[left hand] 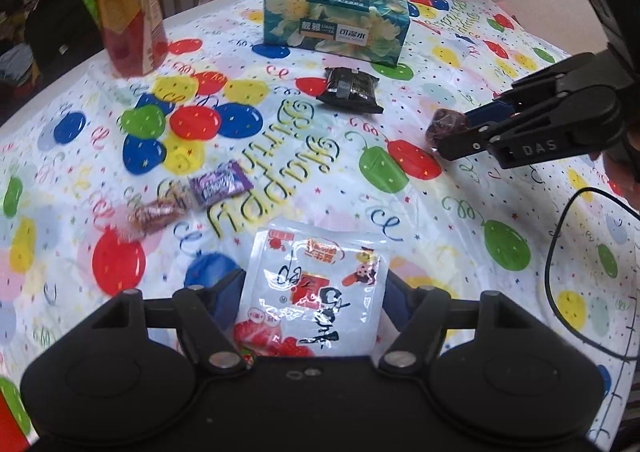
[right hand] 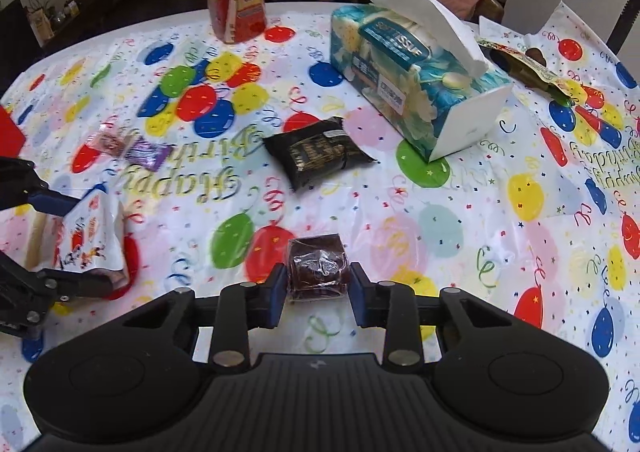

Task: Organize snacks
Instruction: 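Carry the white pouch and brown cake over the red box with both tools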

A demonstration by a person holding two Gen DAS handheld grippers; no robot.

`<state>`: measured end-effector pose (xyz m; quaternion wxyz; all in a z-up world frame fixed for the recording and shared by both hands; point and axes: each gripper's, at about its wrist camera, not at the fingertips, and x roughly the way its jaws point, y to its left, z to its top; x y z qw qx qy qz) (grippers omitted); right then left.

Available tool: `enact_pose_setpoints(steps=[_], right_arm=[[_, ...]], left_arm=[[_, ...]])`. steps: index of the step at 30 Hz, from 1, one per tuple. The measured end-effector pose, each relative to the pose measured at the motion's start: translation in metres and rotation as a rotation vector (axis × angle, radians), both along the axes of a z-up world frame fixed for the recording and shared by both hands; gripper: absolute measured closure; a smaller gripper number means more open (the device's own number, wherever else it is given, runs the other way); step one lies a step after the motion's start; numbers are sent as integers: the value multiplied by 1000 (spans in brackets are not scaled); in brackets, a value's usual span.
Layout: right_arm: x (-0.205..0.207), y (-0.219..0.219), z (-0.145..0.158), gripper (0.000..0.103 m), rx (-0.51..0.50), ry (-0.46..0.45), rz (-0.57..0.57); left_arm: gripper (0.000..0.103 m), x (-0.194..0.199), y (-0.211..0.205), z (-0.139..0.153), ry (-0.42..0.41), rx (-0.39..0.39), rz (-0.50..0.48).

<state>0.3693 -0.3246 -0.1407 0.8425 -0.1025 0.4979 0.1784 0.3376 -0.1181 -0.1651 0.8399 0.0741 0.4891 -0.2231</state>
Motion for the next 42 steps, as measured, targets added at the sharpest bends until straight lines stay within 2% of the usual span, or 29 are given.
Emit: enact_pose_setpoints(steps=[18, 31, 42], right_arm=[[-77, 53, 69, 71, 66, -32, 107], [-131, 140, 115, 71, 101, -77, 256], [-169, 225, 142, 71, 125, -124, 374]], left_arm=[[37, -61, 41, 49, -29, -71, 187], [37, -113, 110, 95, -65, -84, 322], [37, -154, 183, 130, -146, -81, 422]])
